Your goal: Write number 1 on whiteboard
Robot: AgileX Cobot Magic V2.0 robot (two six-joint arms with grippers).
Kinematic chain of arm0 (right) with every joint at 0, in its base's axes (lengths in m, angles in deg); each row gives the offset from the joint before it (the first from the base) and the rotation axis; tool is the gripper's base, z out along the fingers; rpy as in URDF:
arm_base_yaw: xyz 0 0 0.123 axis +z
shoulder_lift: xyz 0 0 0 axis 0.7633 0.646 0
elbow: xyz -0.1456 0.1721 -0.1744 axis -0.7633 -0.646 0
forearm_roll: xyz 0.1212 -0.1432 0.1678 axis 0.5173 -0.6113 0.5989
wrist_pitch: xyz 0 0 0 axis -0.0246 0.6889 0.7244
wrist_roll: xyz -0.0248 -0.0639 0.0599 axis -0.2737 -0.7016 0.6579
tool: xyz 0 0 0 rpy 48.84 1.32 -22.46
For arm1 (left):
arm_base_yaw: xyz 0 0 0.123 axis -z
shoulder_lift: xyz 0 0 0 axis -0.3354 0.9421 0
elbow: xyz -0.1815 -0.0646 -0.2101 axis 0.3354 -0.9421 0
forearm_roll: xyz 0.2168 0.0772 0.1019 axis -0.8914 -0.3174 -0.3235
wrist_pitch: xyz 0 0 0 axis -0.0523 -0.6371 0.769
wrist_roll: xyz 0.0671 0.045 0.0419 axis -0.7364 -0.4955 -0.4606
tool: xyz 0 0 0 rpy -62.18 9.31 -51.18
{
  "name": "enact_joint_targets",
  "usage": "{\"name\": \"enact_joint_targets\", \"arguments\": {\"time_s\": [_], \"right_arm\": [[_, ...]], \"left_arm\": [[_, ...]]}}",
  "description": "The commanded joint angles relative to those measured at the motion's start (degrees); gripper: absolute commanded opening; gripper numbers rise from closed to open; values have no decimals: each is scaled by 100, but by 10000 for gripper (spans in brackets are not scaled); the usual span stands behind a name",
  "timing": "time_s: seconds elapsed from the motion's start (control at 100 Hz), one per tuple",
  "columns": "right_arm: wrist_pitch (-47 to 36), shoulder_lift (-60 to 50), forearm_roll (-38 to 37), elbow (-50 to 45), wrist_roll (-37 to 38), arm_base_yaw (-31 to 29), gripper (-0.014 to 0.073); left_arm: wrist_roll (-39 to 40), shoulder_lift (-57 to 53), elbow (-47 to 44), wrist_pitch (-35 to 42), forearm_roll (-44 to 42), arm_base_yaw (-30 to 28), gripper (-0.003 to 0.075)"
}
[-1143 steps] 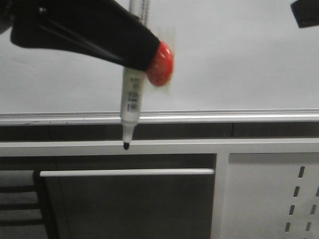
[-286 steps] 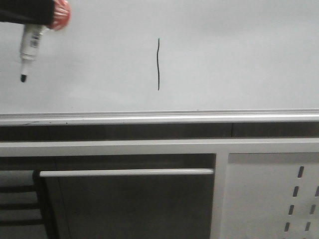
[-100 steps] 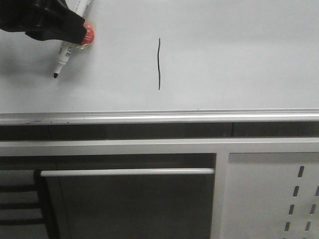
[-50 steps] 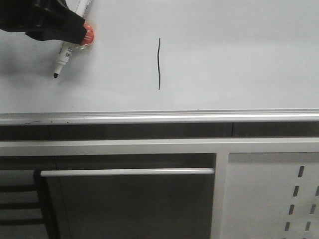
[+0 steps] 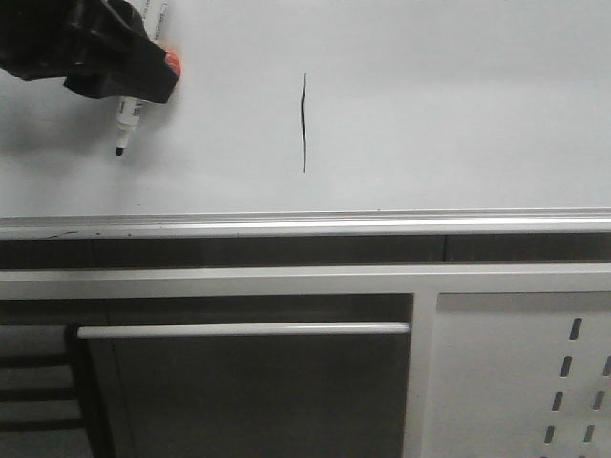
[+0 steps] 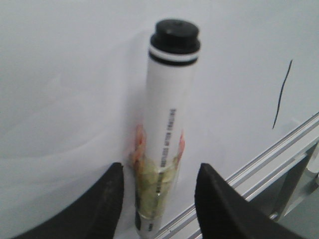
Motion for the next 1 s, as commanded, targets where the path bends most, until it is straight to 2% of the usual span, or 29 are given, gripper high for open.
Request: {"name": "enact_joint_targets", "arguments": {"time_s": [0.0, 0.17, 0.46, 0.56, 0.61, 0.68, 0.77, 0.8, 0.84, 0.99], "right_arm": [[-363, -60, 192, 140, -36, -45, 405], [-363, -60, 192, 140, -36, -45, 405], [-363, -102, 192, 140, -36, -45, 403], [-420, -192, 163, 140, -36, -45, 338], [-478, -276, 159, 140, -36, -58, 262], [-608, -360, 118, 114, 31, -58, 133], [-885, -511, -143, -5, 323, -58, -67], [-977, -570, -264, -84, 442, -58, -58], [-1134, -686, -471, -187, 629, -58, -41], [-1689, -1391, -810, -909, 740, -58, -43]], "left_arm": [[51, -98, 227, 661, -7, -78, 368], [51, -300, 227, 769, 318, -78, 496], [51, -1488, -117, 943, 800, -78, 489], [51, -2068, -382, 943, 828, -78, 486], [51, -2336, -502, 943, 828, -78, 455], [51, -2676, -670, 943, 828, -78, 358], [51, -3056, -864, 906, 828, -78, 152], [51, -3212, -945, 866, 828, -78, 60], [51, -3362, -1036, 827, 828, -78, -22], [51, -4089, -1593, 600, 973, -78, -20]]}}
